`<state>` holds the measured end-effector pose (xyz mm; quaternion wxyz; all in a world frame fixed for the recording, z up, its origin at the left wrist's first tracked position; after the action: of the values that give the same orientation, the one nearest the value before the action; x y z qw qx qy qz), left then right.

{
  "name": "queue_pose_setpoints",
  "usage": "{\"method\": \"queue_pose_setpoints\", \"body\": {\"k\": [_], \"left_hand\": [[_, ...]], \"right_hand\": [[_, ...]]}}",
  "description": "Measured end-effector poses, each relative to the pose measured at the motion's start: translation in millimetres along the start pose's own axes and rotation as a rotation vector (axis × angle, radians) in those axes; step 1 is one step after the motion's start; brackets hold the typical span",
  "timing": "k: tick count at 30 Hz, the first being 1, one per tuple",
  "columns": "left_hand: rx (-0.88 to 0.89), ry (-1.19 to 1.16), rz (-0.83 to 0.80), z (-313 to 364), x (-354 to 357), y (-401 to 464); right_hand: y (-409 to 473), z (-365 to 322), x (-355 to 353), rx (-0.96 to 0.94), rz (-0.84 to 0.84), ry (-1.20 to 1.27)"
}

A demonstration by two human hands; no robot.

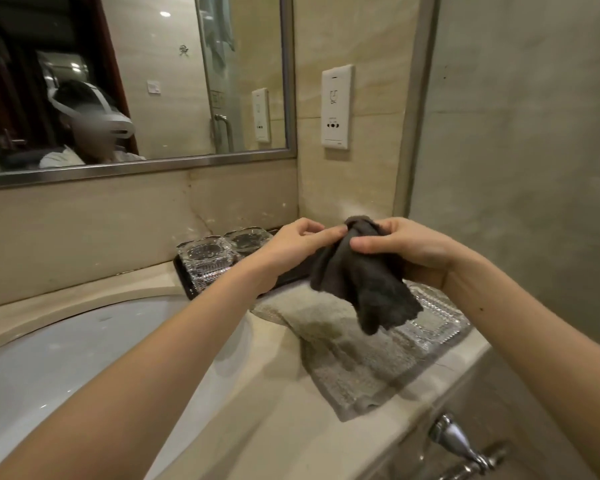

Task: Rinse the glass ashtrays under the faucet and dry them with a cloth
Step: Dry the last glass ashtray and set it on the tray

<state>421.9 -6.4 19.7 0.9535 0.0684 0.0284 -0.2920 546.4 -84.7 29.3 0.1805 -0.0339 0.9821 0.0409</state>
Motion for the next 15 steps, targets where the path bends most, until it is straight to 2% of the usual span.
{"method": "queue_pose_setpoints", "body": {"k": [2,4,7,9,15], "left_hand": [[0.09,-0.075,0.062,-4,11,9],[0.108,-0.025,0.137,-15,24,17],[-0.094,0.121,0.077,-49,57,23],[-0.183,0.139,0.052,-65,75,26],[-0.29,0.573,-0.117,-78,109,38]], "right_hand": [[-7,2,-20,-0.029,0.185,-0.069],[-14,3,-38,-0.073,0.36,-0.124],[-26,9,-61,-0.079,0.565,-0.139],[-33,15,-72,-0.058,0.621,-0.105],[-48,32,-92,-0.037,0.678,-0.196]]}}
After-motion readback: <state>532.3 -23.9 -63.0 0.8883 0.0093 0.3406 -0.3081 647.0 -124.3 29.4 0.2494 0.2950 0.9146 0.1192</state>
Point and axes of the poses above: each hand's wrist, its own y-axis towards the middle knuckle, its own x-axis out of the palm, z = x × y, the point moved 5 cm from there along y, towards the middle knuckle, and after that the axes turned 15 degrees about -y, right-handed, at the moved point
